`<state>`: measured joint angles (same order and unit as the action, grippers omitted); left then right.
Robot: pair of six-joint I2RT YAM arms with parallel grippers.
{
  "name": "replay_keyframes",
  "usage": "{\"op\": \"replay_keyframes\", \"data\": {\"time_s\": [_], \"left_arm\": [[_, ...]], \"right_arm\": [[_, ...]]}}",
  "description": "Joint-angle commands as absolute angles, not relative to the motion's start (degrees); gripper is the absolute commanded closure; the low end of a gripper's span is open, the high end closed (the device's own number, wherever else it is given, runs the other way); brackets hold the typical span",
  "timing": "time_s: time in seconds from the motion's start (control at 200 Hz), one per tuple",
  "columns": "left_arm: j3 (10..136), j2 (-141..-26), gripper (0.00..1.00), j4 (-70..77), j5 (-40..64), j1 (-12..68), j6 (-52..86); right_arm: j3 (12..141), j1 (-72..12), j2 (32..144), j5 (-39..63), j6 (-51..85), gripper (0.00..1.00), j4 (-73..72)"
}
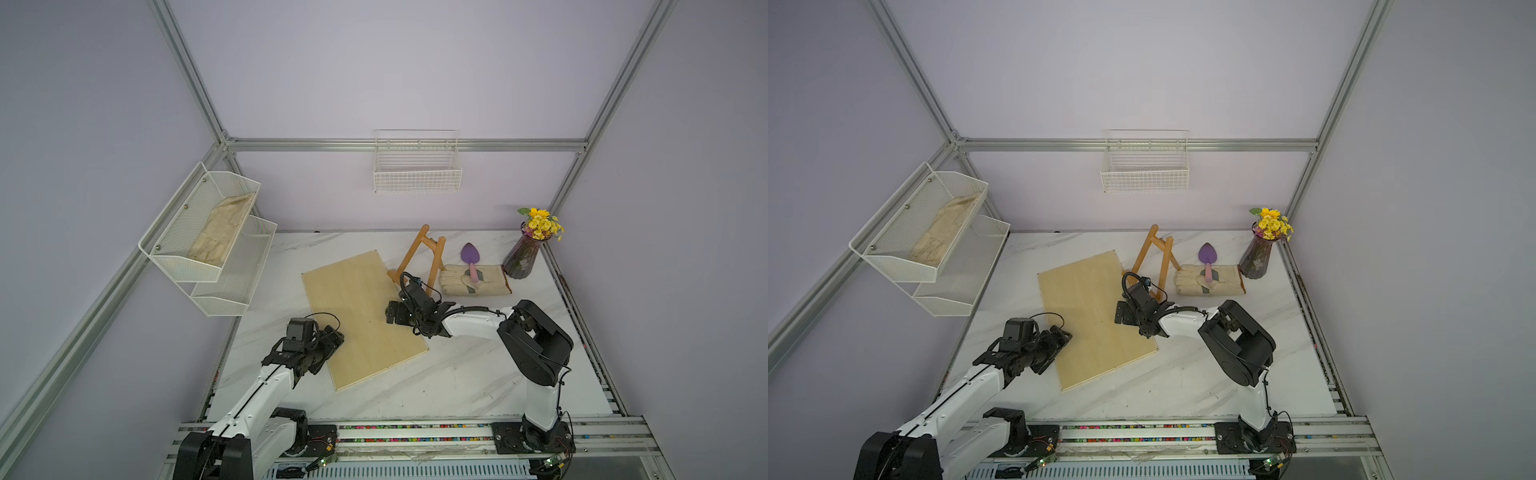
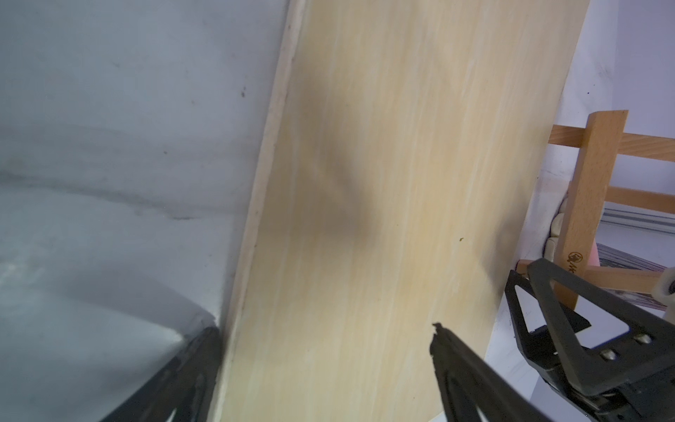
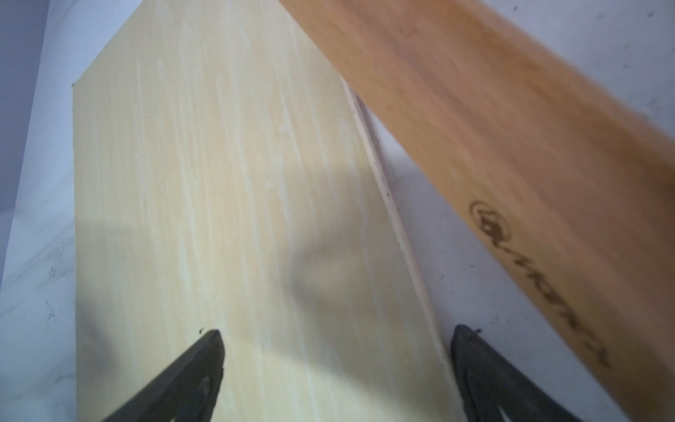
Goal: Assemble the easel
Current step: Adjust the drawing board at the center of the board.
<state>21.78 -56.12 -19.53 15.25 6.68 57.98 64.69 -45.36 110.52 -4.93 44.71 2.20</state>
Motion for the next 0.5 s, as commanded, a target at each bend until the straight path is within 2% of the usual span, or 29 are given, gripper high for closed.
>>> {"op": "replay_keyframes", "data": {"time_s": [0.0, 0.495], "left_arm": [[26.54, -52.60, 0.12, 0.53, 40.52, 10.79, 61.86], [27.20, -47.71, 0.16, 4.90, 41.57, 11.07, 67.21]], "right_arm": [[62.40, -50.34, 113.18, 15.56, 50.72, 0.03, 4.74], [61.78, -50.33, 112.68, 17.31, 52.31, 0.03, 3.89]]}}
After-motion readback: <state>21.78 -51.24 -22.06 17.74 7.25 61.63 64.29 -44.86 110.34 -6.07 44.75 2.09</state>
